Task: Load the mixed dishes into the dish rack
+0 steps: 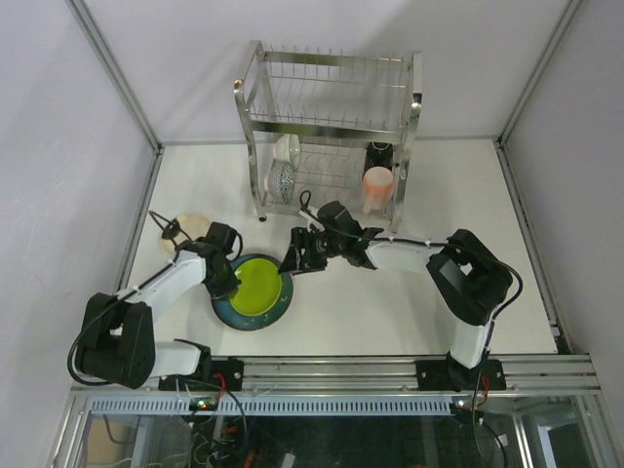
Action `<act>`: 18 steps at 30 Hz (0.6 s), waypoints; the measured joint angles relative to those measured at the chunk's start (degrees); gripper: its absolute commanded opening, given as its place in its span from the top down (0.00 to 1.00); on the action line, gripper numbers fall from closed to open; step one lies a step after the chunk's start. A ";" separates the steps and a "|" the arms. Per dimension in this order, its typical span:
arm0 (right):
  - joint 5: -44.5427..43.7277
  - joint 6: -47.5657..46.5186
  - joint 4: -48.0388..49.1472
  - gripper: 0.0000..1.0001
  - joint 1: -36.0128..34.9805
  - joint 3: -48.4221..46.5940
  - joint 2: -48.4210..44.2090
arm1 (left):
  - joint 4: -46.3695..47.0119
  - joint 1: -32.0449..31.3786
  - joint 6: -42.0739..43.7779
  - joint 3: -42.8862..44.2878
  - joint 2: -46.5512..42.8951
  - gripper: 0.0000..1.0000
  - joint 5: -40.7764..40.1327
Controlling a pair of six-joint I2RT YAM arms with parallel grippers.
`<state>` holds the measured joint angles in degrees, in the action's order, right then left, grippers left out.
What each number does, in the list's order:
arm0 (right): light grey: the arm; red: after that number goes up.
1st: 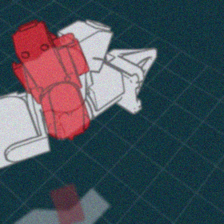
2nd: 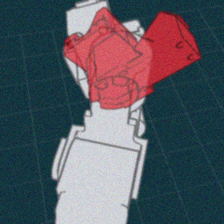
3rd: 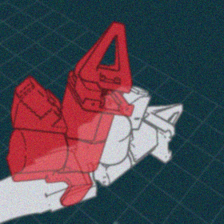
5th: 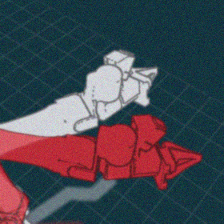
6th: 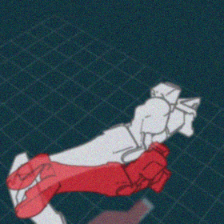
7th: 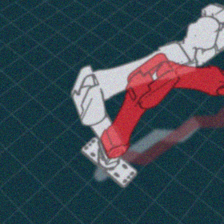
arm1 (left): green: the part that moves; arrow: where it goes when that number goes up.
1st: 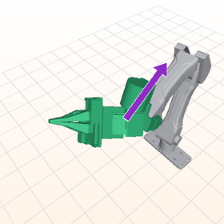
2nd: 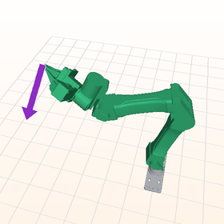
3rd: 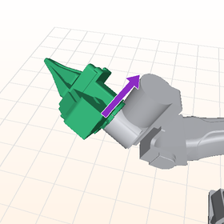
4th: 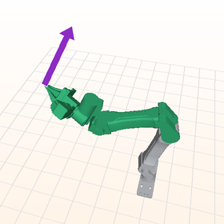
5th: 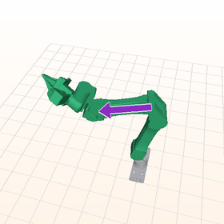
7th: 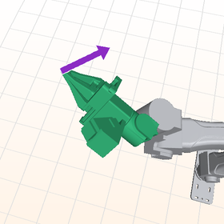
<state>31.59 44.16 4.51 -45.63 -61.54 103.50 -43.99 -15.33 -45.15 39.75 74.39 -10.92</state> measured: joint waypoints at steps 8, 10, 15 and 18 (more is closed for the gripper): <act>0.00 -0.17 -1.40 0.46 -0.83 -2.25 3.26 | 0.87 0.00 1.31 0.83 1.53 0.85 0.85; 0.02 -0.17 -1.46 0.47 -0.94 -2.95 4.17 | 1.11 0.00 1.42 0.83 1.62 0.86 0.98; 0.17 0.00 -1.31 0.52 -1.29 -4.92 6.36 | 1.55 0.00 1.84 0.83 1.68 0.86 1.16; 0.57 0.22 -1.09 0.52 -1.57 -6.12 7.82 | 1.66 0.04 1.86 0.83 1.68 0.86 1.20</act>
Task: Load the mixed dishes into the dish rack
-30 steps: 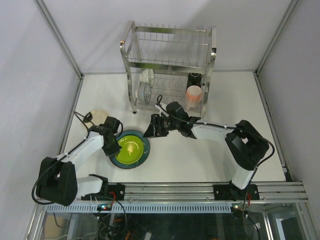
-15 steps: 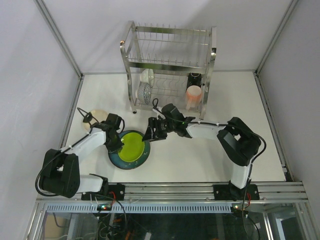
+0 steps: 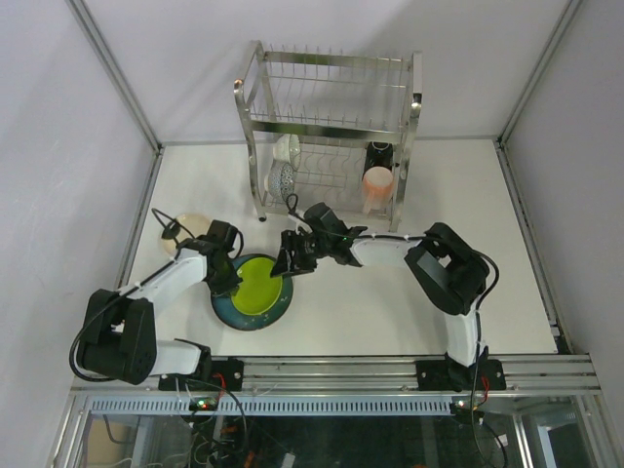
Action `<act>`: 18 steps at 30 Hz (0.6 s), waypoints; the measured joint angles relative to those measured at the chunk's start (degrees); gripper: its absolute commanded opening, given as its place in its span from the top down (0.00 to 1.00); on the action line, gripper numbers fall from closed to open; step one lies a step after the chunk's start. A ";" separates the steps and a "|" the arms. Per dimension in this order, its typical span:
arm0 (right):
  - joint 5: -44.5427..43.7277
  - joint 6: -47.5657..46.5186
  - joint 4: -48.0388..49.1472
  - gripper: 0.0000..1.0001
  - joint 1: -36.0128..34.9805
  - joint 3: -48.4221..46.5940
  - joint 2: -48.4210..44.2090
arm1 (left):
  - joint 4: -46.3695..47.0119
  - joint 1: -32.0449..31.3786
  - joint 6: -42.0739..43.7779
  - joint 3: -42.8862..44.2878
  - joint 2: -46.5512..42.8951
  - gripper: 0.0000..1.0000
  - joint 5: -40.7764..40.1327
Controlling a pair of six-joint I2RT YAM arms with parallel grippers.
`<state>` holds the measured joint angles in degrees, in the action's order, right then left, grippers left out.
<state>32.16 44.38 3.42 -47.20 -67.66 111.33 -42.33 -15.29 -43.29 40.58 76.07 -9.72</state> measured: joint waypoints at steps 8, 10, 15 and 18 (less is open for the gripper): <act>1.75 1.99 1.44 0.69 -0.68 -3.02 4.96 | 0.94 0.07 0.42 0.00 0.04 0.90 0.59; 2.40 2.64 2.12 0.82 -0.79 -3.04 5.40 | 1.14 0.09 0.42 0.00 0.02 0.91 0.74; 1.22 3.15 1.68 1.00 -0.70 -3.02 5.60 | 1.18 0.11 0.83 0.02 -0.44 0.89 0.92; 0.24 2.84 -0.76 1.00 -0.52 -3.02 5.88 | 0.81 0.11 1.07 0.13 -1.14 0.84 1.38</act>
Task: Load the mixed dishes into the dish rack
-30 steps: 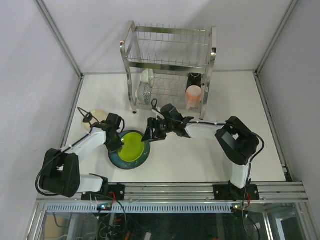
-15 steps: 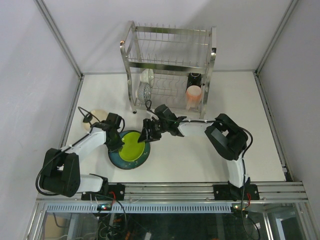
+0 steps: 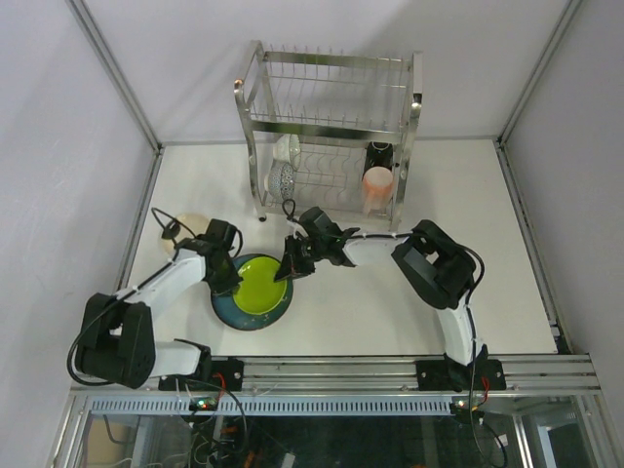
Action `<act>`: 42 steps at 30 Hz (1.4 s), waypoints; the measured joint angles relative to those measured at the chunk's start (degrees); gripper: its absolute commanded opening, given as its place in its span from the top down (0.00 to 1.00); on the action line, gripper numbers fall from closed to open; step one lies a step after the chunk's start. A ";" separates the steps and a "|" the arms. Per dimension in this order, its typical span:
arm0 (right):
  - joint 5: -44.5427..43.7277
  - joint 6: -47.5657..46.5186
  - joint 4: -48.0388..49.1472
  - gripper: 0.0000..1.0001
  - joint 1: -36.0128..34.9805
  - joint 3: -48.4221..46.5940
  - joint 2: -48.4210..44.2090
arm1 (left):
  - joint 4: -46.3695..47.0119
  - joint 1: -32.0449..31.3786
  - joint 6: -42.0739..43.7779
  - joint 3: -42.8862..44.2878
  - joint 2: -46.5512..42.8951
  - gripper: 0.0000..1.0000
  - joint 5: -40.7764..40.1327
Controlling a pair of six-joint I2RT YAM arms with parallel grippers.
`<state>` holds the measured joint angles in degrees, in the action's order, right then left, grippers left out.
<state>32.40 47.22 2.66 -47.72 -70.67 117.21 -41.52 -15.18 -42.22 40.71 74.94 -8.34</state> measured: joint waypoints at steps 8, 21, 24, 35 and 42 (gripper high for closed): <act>-3.15 -3.89 -5.68 1.00 0.48 1.38 -9.64 | -10.32 -0.17 2.82 13.53 -10.03 0.58 -1.95; -18.12 -11.80 -22.14 1.00 2.40 1.55 -41.51 | -3.13 6.45 10.91 25.86 -10.60 0.43 0.11; -20.87 -13.09 -26.58 1.00 5.09 -0.79 -46.80 | 2.58 9.16 13.27 25.86 -6.71 0.42 4.09; -24.94 -17.90 -35.56 1.00 21.99 -18.36 -52.15 | 21.77 9.09 21.99 26.05 2.84 0.37 17.70; -25.86 -19.87 -37.90 1.00 29.14 -31.32 -45.97 | 27.15 4.98 24.06 28.46 9.46 0.36 17.99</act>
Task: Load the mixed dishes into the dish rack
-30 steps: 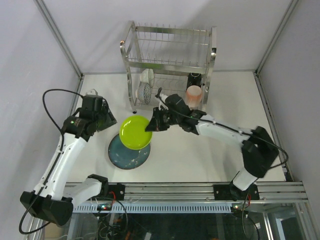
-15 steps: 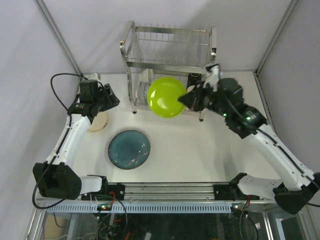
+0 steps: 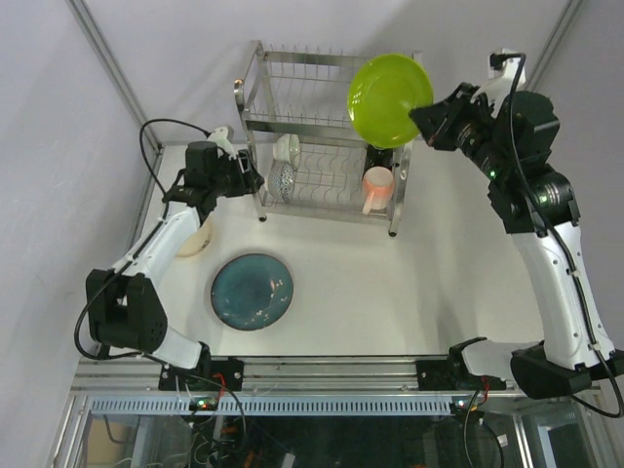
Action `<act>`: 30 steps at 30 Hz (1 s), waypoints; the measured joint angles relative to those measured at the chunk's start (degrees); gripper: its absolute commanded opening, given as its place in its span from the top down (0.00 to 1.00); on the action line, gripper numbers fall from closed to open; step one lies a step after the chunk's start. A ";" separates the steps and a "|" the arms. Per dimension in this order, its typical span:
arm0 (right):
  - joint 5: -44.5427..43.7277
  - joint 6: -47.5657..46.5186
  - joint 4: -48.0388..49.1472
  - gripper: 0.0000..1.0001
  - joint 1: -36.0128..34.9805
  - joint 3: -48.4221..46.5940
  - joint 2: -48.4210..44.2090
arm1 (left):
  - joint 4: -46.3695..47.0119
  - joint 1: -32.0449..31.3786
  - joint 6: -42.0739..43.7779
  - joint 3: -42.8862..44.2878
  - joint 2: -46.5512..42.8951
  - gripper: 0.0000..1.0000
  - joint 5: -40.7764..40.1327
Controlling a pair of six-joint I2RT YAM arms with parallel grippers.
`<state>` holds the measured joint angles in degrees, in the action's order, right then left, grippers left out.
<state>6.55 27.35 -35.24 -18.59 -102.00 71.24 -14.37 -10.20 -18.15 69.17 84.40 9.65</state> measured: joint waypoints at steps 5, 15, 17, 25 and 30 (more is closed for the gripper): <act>-0.07 0.02 -0.87 1.00 2.89 -4.96 2.95 | 1.86 -0.66 0.85 1.68 2.84 0.38 -0.72; -0.59 0.00 -2.32 1.00 3.52 -13.51 8.11 | 3.15 -0.61 2.43 7.76 9.05 0.44 -3.04; -0.85 -0.02 -2.40 1.00 3.52 -14.82 9.14 | 3.15 -0.61 2.73 8.76 10.36 0.54 -3.04; -3.10 -1.36 -4.04 1.00 3.52 -23.34 15.37 | 3.10 -0.90 3.61 9.27 11.87 0.76 -3.61; -6.23 -3.13 -5.11 1.00 3.45 -26.71 18.40 | 3.08 -1.55 3.80 9.27 11.80 0.79 -5.01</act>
<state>0.32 24.23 -40.36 -15.14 -128.70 89.65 -11.29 -11.75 -14.35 78.43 96.20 4.64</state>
